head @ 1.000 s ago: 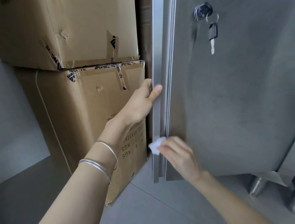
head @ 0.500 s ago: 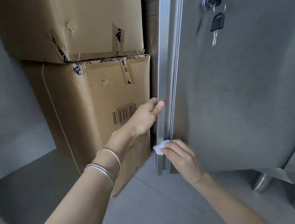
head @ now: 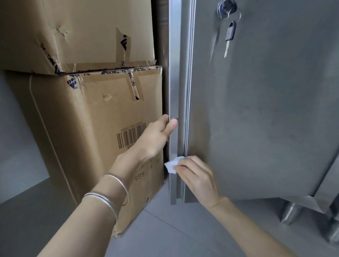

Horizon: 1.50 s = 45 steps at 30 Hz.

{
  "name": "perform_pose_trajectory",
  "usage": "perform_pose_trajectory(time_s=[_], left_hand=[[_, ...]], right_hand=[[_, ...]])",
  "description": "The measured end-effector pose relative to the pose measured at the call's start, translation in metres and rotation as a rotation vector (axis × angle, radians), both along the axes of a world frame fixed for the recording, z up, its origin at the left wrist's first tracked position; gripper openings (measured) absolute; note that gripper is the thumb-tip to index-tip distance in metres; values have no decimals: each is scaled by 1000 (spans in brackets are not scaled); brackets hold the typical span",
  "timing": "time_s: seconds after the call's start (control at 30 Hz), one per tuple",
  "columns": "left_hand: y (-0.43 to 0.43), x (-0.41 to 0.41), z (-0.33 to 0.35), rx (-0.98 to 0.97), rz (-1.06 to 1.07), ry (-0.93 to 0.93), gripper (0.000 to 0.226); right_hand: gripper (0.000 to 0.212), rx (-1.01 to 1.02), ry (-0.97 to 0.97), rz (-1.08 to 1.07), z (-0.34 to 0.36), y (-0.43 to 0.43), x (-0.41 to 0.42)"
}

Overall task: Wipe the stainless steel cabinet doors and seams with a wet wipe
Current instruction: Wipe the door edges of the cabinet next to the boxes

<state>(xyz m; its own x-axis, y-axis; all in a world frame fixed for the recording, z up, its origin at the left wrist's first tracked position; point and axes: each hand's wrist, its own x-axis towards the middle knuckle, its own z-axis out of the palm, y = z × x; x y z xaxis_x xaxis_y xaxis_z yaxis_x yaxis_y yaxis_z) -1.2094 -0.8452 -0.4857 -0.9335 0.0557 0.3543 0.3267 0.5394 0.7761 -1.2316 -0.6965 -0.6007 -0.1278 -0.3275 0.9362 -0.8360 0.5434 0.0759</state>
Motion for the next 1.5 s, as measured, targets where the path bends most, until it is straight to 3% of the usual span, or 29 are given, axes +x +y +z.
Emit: perform_pose_trajectory(time_s=[0.1,0.23,0.43,0.53,0.67,0.73,0.93,1.13,1.3,1.5], left_hand=[[0,2,-2,-7,4,7,45],[1,6,-3,-9,7,13,40],[0,2,-3,33,-19,-9,45],[-1,2,-4,34,-31,-2,39],[0,1,-3,73,-29,-5,34],[1,3,-3,104,-44,-18,34],[1,10,0,135,-65,-60,50],[3,11,1,122,-57,-62,49],[5,11,5,87,-25,-19,36],[1,8,1,144,-72,-54,48]], right_hand=[[13,40,-79,66,-39,5,5],[14,304,-243,32,-96,13,16],[30,390,-317,-23,-100,9,26],[23,241,-296,86,-76,18,34],[8,-301,-267,32,1,19,21],[11,-408,-216,-2,29,8,16],[21,-152,-106,-130,12,-9,24],[16,-203,78,-121,67,-12,9],[21,-97,72,-203,41,-7,16],[5,-202,218,-344,95,-7,5]])
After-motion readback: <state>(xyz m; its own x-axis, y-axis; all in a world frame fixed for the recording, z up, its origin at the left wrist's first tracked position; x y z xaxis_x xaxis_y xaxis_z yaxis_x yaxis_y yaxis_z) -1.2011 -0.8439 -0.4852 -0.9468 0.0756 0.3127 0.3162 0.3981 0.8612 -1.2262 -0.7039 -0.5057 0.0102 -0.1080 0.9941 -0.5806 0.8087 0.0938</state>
